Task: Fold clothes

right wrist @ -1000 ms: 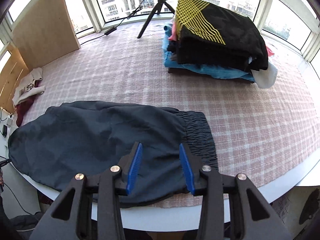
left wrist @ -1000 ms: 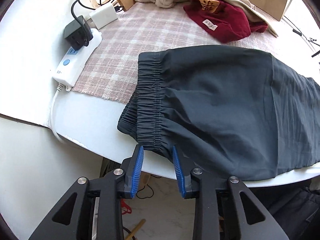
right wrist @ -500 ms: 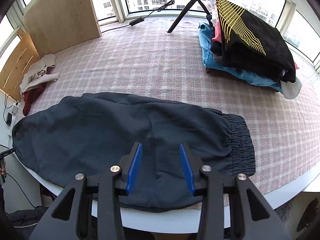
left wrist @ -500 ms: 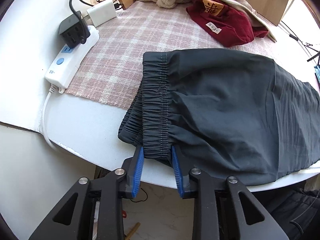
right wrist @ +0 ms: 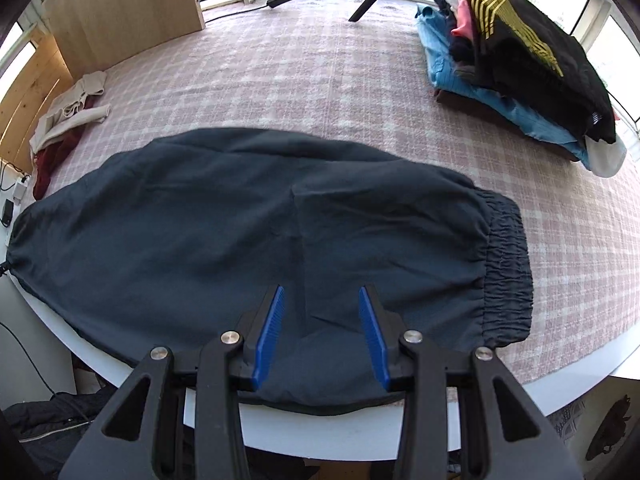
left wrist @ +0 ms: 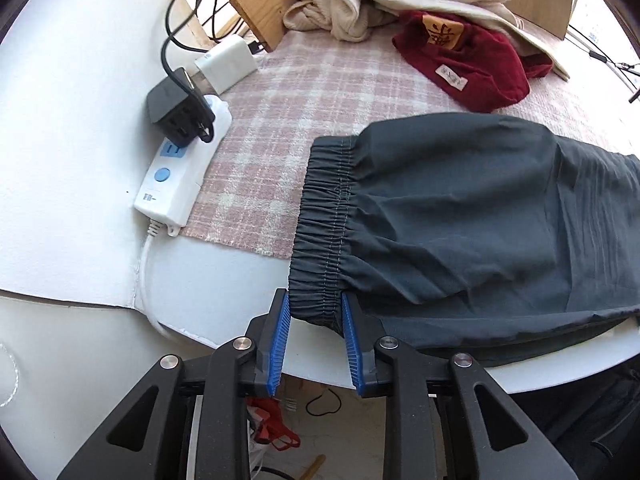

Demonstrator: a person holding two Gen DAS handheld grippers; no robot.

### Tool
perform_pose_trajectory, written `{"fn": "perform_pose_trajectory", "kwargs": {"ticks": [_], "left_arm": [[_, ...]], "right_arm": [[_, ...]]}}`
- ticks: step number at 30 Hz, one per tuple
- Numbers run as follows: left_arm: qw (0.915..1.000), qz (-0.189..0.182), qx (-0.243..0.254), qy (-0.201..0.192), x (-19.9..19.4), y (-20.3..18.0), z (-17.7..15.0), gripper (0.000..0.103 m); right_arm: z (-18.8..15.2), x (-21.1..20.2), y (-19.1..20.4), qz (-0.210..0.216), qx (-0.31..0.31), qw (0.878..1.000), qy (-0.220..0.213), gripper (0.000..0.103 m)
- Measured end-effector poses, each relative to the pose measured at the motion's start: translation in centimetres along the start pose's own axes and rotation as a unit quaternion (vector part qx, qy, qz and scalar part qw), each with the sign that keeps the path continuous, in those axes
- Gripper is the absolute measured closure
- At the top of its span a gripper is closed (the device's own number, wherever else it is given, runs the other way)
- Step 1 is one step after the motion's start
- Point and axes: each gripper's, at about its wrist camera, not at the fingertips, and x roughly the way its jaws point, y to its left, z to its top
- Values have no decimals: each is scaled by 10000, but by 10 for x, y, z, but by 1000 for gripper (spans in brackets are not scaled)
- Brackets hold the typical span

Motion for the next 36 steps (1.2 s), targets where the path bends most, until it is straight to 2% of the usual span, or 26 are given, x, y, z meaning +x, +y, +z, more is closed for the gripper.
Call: {"fn": "perform_pose_trajectory", "kwargs": {"ticks": [3,6,7,10,11,12,14,15,17,18,20,23,24,26,27,29,30,33,36], "left_arm": [[9995,-75,104,282,14,2,-7,76],[9993,-62,62,354,7,19,-19,73],[9995,60,71,310,-2,24,-18,71],[9990,365,210,115,-30,34,-13,76],[9989,357,319,7,-40,29,-8,75],[9985,394,372,-62,-45,12,6,72],[9976,471,474,-199,-56,-22,33,77],[9968,355,656,-297,-61,-47,48,77],[9935,119,1023,-493,-70,-96,78,77],[9889,-37,1366,-590,-71,-126,87,77],[9767,-472,1959,-744,-80,-190,108,77],[9515,-1139,2707,-913,-86,-275,140,72],[9427,-1358,2903,-930,-90,-302,150,72],[9241,-1614,3316,-1004,-91,-353,168,70],[9174,-1715,3456,-975,-83,-375,176,65],[9046,-1953,3696,-835,-68,-416,192,60],[8993,-2065,3790,-707,-61,-432,196,60],[8873,-2051,4110,-421,-37,-468,204,60],[8825,-2199,4156,-87,-27,-479,206,60]], "right_arm": [[-13,22,18,-38,-348,9987,375,65],[-26,45,30,-209,-722,9937,829,65],[-31,50,31,-248,-782,9921,947,65],[-29,37,34,-40,-687,9951,717,70],[-29,32,35,30,-655,9958,640,82],[-24,26,40,187,-640,9965,497,87],[-11,20,63,356,-876,9954,144,87],[-5,16,74,441,-993,9941,-33,87],[5,28,100,618,-1177,9911,-98,87],[10,33,113,706,-1268,9893,-130,87],[9,52,131,755,-1439,9867,85,87],[-5,72,146,694,-1778,9806,451,87],[-9,69,148,656,-1880,9793,359,87],[-11,66,145,724,-1887,9773,634,87],[-11,62,142,792,-1846,9767,748,87],[-3,49,133,1008,-1554,9804,675,87],[5,42,129,1075,-1370,9832,556,87],[31,31,118,1329,-893,9868,252,87],[44,38,121,1205,-830,9890,209,87]]}}
